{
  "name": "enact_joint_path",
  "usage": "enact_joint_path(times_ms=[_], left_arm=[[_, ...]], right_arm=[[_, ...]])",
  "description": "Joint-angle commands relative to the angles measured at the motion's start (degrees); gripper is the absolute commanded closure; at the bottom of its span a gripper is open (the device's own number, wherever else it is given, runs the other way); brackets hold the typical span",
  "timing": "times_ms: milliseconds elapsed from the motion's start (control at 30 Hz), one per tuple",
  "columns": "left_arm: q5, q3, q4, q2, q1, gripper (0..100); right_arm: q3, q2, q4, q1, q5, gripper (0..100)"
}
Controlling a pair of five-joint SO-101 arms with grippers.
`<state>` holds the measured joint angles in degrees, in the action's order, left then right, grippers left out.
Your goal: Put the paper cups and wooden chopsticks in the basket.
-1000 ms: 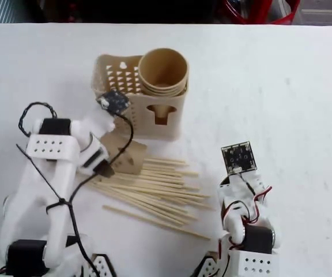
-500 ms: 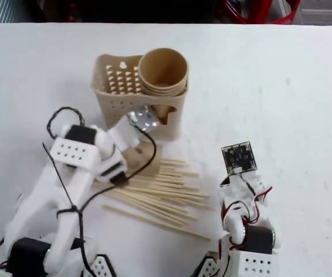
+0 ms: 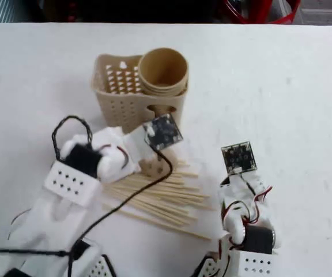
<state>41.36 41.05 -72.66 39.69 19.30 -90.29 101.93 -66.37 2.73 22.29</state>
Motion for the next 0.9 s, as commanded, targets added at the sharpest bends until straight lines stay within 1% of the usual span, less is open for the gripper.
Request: enact_joint_path(times_ms=[0,67,167,333,433,533,633,700,767,867], left_arm=[[-0.9,-0.8,-4.4,5.2,3.4,98],[-2.5,-2.5,-7.6,7.9,4.1,98],[-4.8,-9.6,-12.7,11.6,3.7,98],[-4.8,-30.2,-22.8,13.1,3.6,98],[-4.8,-44.6,-25.7,13.1,3.6,98],[-4.7,-54.4,-23.6,12.3,0.6,98],[-4.7,-56.4,-16.2,7.8,-6.7,98],[-4.7,-56.3,-11.7,2.7,-10.2,98],[-3.5,-56.7,-9.3,-2.3,-10.8,98],[-2.4,-60.2,-9.4,-9.6,-10.6,98]], right_arm=[[0.4,0.6,1.0,-0.4,0.4,98.0],[0.4,0.6,1.0,-0.4,0.4,98.0],[0.4,0.6,1.0,-0.4,0.4,98.0],[0.4,0.6,1.0,-0.4,0.4,97.9],[0.4,0.6,1.0,-0.4,0.4,97.9],[0.4,0.6,1.0,-0.4,0.4,97.9],[0.4,0.6,1.0,-0.4,0.4,97.8],[0.4,0.6,1.0,-0.4,0.4,97.8],[0.4,0.6,1.0,-0.4,0.4,97.8],[0.3,0.6,1.6,-0.4,0.4,97.8]])
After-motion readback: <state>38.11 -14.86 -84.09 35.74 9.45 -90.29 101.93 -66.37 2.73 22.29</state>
